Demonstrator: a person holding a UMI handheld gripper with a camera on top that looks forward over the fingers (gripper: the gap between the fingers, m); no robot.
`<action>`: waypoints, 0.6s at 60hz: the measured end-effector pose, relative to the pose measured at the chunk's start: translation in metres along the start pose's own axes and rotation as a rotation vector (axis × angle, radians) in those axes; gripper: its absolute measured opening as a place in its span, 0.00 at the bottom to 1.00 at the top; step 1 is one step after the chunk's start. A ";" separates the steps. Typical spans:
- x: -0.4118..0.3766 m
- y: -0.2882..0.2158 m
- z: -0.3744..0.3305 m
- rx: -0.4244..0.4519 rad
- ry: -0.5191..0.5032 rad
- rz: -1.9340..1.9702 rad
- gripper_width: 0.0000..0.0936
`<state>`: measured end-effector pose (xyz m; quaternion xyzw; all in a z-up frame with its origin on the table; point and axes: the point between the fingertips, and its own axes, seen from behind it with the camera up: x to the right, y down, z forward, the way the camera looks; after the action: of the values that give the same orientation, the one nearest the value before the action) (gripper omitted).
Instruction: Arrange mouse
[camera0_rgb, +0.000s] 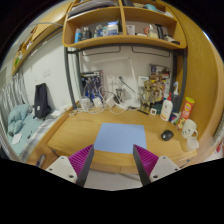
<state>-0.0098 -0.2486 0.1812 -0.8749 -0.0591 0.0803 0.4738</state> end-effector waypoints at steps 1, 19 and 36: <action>0.003 0.003 0.000 -0.008 0.008 0.005 0.83; 0.137 0.070 0.033 -0.127 0.211 0.099 0.83; 0.261 0.100 0.065 -0.195 0.351 0.173 0.82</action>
<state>0.2356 -0.2033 0.0403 -0.9191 0.0923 -0.0390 0.3811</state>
